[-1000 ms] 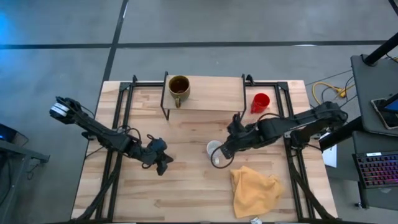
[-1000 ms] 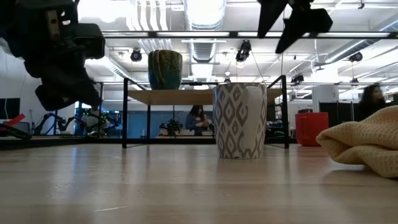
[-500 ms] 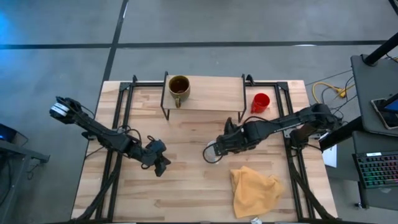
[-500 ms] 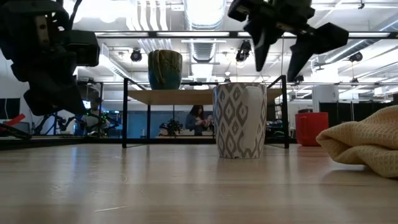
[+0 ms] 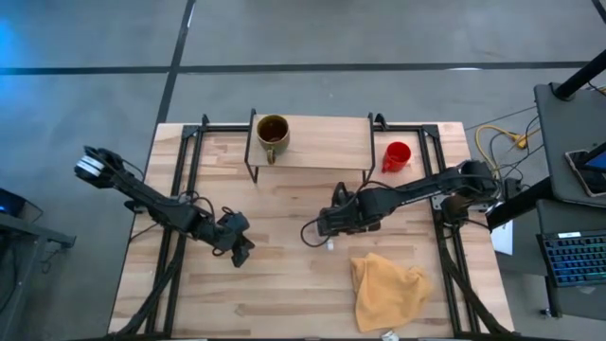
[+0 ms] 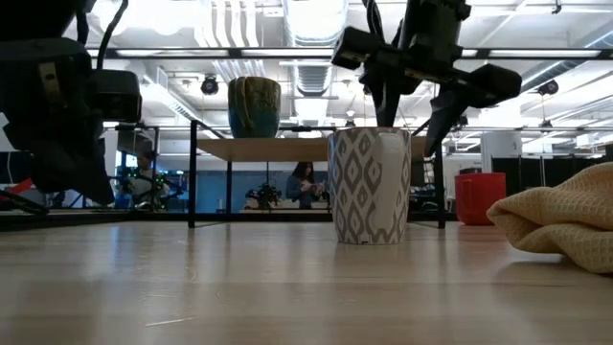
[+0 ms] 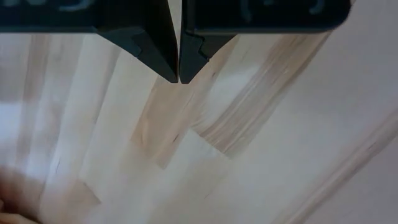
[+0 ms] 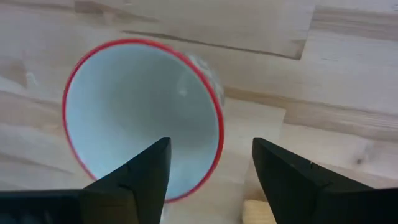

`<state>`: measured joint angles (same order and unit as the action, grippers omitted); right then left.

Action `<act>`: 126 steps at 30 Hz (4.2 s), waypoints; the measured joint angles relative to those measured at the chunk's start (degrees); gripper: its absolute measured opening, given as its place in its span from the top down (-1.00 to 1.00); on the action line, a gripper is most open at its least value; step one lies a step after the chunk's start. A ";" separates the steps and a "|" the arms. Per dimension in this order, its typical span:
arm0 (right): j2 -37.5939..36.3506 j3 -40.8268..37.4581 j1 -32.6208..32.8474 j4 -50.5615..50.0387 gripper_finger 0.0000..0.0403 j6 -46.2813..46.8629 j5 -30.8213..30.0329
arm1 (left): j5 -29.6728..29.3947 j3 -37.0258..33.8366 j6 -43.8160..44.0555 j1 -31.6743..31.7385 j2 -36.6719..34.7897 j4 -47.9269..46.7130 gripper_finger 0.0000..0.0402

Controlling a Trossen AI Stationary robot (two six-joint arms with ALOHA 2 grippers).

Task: Stack small to large cups/mugs on shelf
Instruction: Put the white mug on the shelf

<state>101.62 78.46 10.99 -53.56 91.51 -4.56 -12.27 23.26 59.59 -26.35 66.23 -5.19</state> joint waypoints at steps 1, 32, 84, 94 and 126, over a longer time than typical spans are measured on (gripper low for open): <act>0.34 0.00 -0.07 0.03 -0.07 0.03 -0.18 | 0.02 -0.16 -0.02 0.00 -0.36 -0.02 1.00; 2.72 0.57 -1.29 -0.20 0.74 -2.43 -4.07 | 0.01 -3.95 -1.44 0.00 -7.53 0.39 1.00; 16.38 56.59 -22.64 -35.59 0.93 -37.53 -14.56 | -3.35 -3.58 -1.31 0.02 -7.55 5.23 1.00; 16.20 56.01 -29.19 -33.88 0.93 -41.33 -11.36 | -3.48 -3.63 0.26 0.02 -7.53 6.86 1.00; 18.89 56.59 -32.79 -30.97 0.81 -47.29 -8.70 | -5.18 -3.67 3.23 0.02 -7.46 7.78 1.00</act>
<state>120.51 135.04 -21.80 -84.53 44.23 -13.26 -17.45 19.60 62.83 -26.33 58.76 2.59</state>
